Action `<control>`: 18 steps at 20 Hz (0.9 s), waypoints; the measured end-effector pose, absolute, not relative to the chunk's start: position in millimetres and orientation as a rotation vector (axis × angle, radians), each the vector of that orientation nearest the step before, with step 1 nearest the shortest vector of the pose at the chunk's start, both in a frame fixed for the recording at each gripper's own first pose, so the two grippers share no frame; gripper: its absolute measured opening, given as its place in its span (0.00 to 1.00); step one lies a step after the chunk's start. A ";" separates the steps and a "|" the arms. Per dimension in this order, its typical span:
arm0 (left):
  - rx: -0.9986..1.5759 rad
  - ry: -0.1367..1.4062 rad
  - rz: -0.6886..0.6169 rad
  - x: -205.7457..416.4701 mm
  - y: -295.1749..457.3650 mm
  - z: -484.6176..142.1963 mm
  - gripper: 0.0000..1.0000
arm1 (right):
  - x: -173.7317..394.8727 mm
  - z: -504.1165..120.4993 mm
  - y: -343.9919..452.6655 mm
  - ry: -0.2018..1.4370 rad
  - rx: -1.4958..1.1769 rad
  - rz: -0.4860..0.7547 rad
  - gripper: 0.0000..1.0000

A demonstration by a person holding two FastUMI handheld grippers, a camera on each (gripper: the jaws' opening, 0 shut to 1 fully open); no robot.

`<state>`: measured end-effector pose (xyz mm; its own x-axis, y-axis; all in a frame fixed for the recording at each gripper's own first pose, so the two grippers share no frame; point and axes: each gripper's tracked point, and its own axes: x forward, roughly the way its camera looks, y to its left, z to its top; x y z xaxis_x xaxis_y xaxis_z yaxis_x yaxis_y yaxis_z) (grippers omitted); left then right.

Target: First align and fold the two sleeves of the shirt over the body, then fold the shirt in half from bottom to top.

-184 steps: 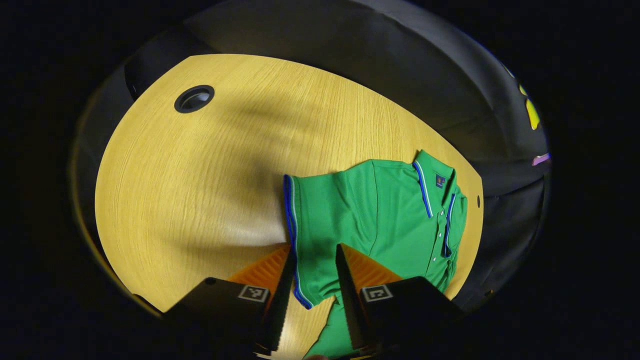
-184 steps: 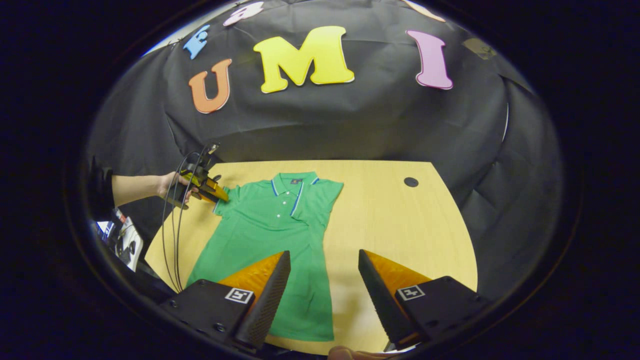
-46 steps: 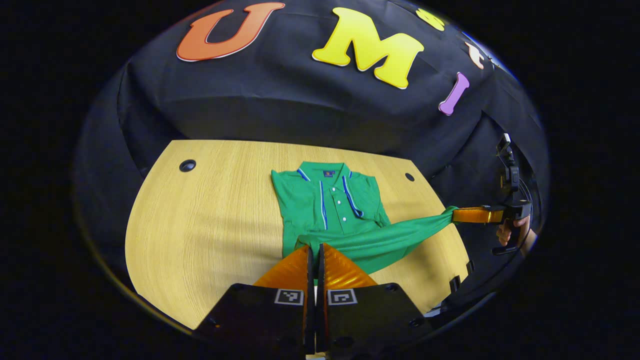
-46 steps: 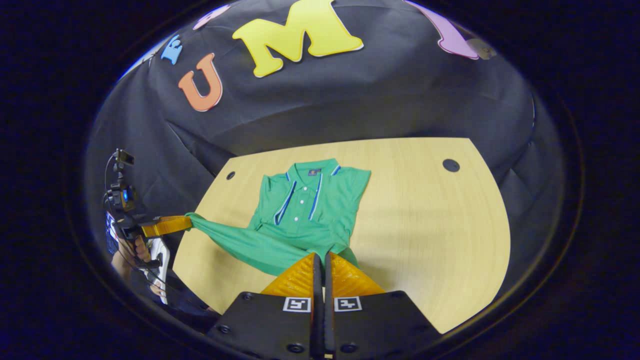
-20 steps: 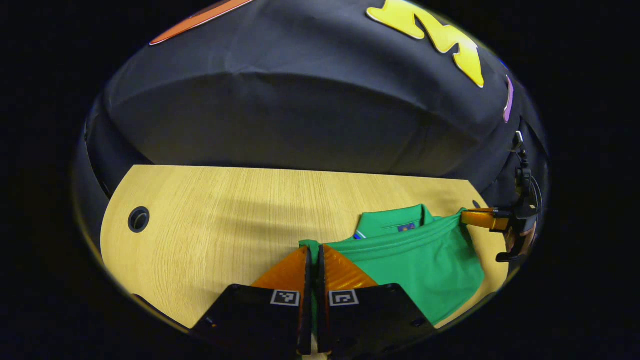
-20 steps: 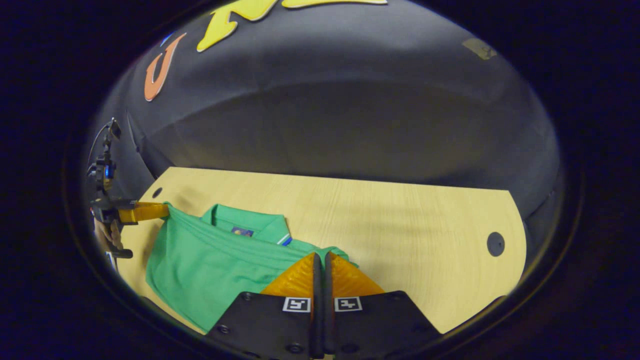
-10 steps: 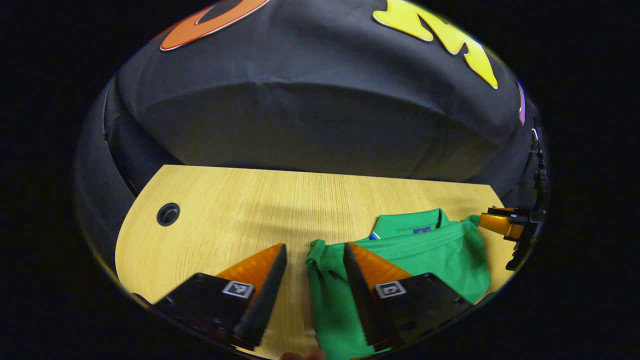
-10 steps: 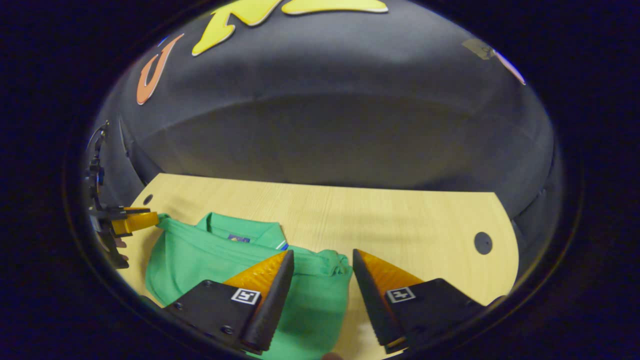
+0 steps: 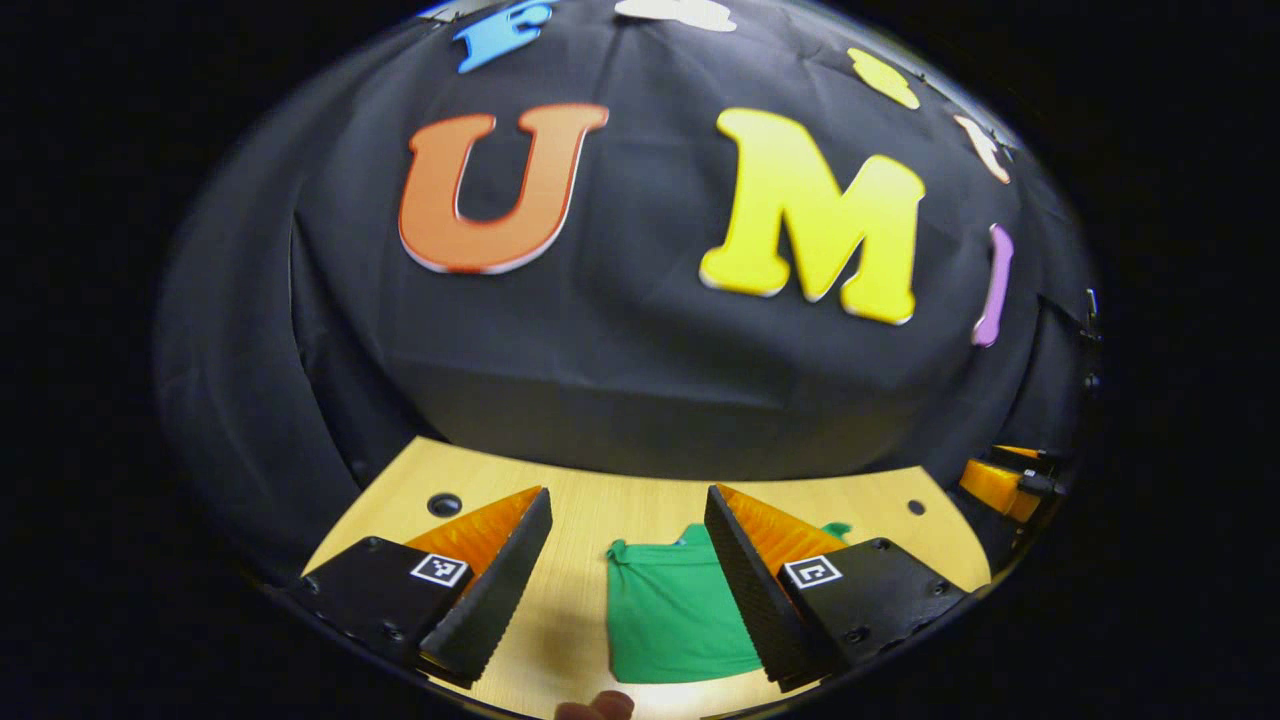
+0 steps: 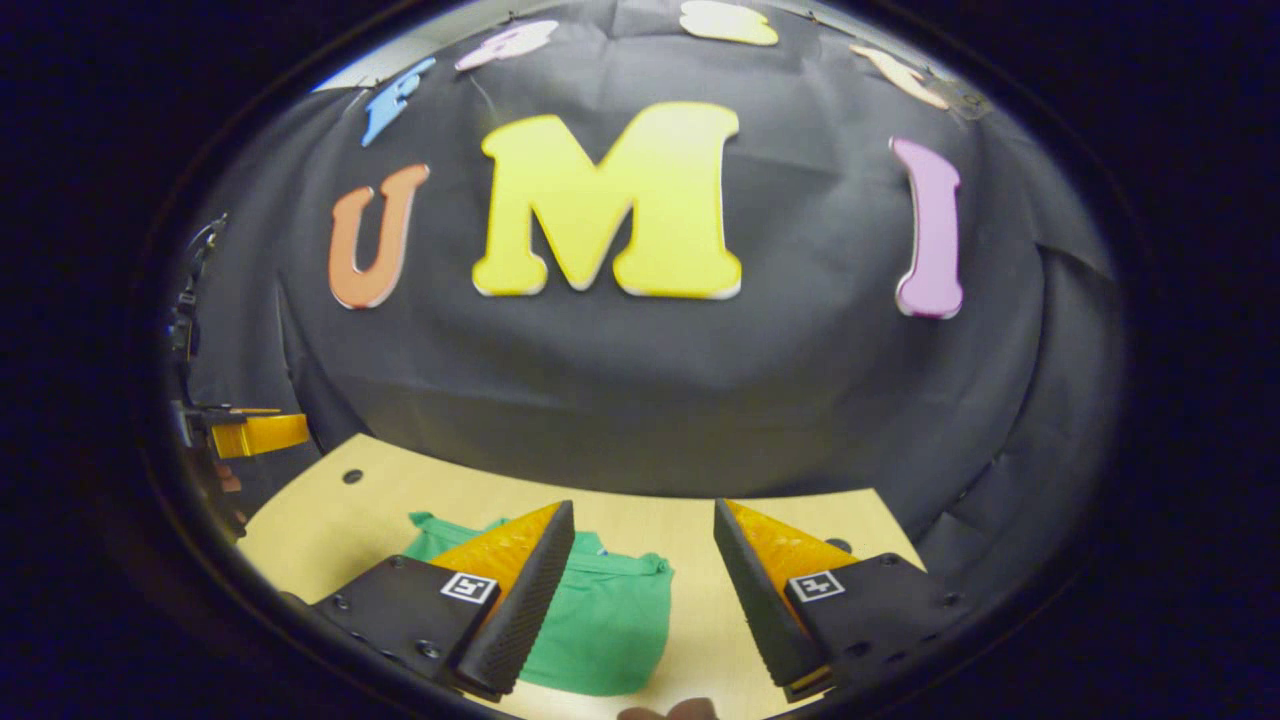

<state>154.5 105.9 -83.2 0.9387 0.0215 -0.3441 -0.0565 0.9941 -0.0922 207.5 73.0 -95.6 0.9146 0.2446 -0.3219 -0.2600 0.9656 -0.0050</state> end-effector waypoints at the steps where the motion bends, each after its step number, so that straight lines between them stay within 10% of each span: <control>1: -0.076 0.307 0.038 136.0 103.4 -56.6 0.99 | 187.3 -74.0 72.5 0.291 -0.052 0.266 0.90; 8: 0.009 0.048 0.102 15.1 68.2 61.2 0.98 | 54.0 0.5 59.0 0.151 0.046 0.206 0.89; 18: -0.027 0.089 0.076 -84.3 28.5 34.5 0.98 | -51.6 -5.3 32.3 0.131 0.030 0.141 0.89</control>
